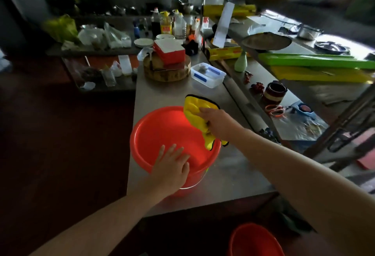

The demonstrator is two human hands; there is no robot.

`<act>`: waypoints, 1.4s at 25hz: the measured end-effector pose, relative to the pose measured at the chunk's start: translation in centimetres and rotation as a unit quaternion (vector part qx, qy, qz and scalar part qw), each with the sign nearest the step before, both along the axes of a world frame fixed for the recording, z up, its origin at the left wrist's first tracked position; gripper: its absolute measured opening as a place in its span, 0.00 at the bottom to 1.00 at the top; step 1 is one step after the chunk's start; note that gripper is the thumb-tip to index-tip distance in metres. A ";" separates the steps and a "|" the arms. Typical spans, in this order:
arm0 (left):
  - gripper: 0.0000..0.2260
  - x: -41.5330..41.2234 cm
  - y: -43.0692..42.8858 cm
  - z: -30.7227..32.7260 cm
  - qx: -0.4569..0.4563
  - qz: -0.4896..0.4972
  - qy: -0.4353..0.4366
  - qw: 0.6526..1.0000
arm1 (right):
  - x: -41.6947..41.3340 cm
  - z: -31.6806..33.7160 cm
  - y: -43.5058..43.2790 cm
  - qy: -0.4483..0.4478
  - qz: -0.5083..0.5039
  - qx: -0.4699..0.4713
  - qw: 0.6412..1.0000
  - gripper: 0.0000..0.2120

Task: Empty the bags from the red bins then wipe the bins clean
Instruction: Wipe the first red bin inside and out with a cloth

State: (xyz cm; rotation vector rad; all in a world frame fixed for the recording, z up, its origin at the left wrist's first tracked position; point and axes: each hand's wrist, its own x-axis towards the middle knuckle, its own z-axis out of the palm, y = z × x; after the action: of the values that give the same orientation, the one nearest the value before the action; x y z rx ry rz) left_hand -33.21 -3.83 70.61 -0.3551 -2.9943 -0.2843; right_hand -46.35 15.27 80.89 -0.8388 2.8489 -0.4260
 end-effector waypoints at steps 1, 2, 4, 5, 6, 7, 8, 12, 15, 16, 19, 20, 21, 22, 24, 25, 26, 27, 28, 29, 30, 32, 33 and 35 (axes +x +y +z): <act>0.28 0.7 0.8 -0.2 -0.001 0.006 -0.010 1.000 | 0.5 0.1 0.9 0.012 -0.005 -0.018 1.000 0.33; 0.29 1.5 1.6 -0.2 -0.007 0.013 -0.020 1.000 | 1.2 0.1 2.0 0.022 -0.016 -0.031 0.999 0.33; 0.26 2.6 2.9 -0.6 -0.019 0.024 -0.049 0.998 | 2.7 -0.4 3.8 0.035 -0.021 -0.066 0.997 0.33; 0.24 2.9 3.4 -0.9 -0.019 0.027 -0.065 0.997 | 3.4 -0.8 4.6 0.034 -0.027 -0.076 0.996 0.33; 0.22 3.0 3.7 -1.1 -0.012 0.032 -0.077 0.996 | 4.2 -1.0 5.3 0.039 -0.035 -0.072 0.996 0.31; 0.22 2.9 4.0 -1.4 -0.004 0.038 -0.088 0.995 | 5.0 -1.3 6.0 0.045 -0.043 -0.060 0.996 0.30; 0.22 2.8 4.2 -1.5 0.005 0.044 -0.095 0.994 | 5.6 -1.6 6.6 0.051 -0.055 -0.054 0.996 0.29; 0.18 2.2 4.4 -2.0 0.015 0.071 -0.108 0.991 | 8.9 -3.4 8.4 0.050 -0.109 -0.069 0.990 0.30; 0.15 1.7 4.1 -1.9 0.027 0.078 -0.086 0.993 | 10.9 -4.4 9.1 0.047 -0.124 -0.071 0.989 0.30; 0.14 1.2 3.7 -1.5 0.043 0.085 -0.067 0.993 | 11.3 -4.6 9.0 0.049 -0.123 -0.068 0.989 0.30; 0.14 -1.1 2.3 1.4 0.113 0.129 -0.013 0.985 | 11.8 -5.2 8.3 0.062 -0.105 -0.061 0.991 0.30; 0.15 -1.9 1.6 2.6 0.138 0.148 -0.002 0.979 | 11.8 -5.3 7.9 0.064 -0.097 -0.067 0.991 0.30; 0.15 -2.5 0.9 3.5 0.164 0.163 -0.002 0.973 | 11.9 -5.3 7.1 0.069 -0.084 -0.073 0.991 0.30; 0.16 -3.1 0.2 3.9 0.194 0.174 -0.009 0.965 | 12.0 -5.5 6.4 0.078 -0.068 -0.074 0.992 0.30; 0.17 -3.9 -1.6 3.7 0.249 0.194 -0.037 0.948 | 11.7 -6.2 4.8 0.122 -0.021 -0.059 0.991 0.30; 0.17 -4.0 -2.5 3.3 0.269 0.200 -0.051 0.941 | 11.4 -6.6 4.1 0.140 0.000 -0.044 0.989 0.30; 0.17 -4.0 -3.2 2.8 0.287 0.200 -0.061 0.935 | 11.0 -7.1 3.5 0.138 0.010 -0.036 0.990 0.29; 0.17 -3.9 -3.8 2.3 0.303 0.193 -0.068 0.931 | 10.5 -7.5 2.8 0.124 0.010 -0.026 0.992 0.29; 0.16 -3.7 -4.3 1.9 0.313 0.181 -0.071 0.930 | 10.2 -8.0 2.1 0.113 0.011 -0.016 0.993 0.28; 0.16 -3.6 -4.8 1.6 0.318 0.165 -0.071 0.931 | 10.0 -8.7 1.4 0.112 0.012 -0.008 0.994 0.27; 0.15 -3.6 -5.3 1.3 0.317 0.151 -0.069 0.934 | 9.9 -9.4 0.7 0.105 0.013 -0.004 0.994 0.26; 0.16 -4.1 -6.5 0.7 0.301 0.127 -0.054 0.943 | 9.8 -10.0 -0.7 0.082 0.009 -0.009 0.997 0.26; 0.18 -4.2 -7.0 0.4 0.282 0.119 -0.047 0.951 | 9.7 -10.4 -1.2 0.080 0.009 -0.010 0.997 0.26; 0.26 -4.0 -8.1 -0.6 0.237 0.106 -0.051 0.964 | 9.2 -10.9 -2.2 0.075 0.013 0.002 0.997 0.27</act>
State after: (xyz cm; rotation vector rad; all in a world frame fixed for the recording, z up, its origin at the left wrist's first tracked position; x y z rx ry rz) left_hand -37.16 -11.98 70.01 0.0311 -2.8916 -0.9937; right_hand -37.14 13.11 70.04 -0.9448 2.9699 -0.3682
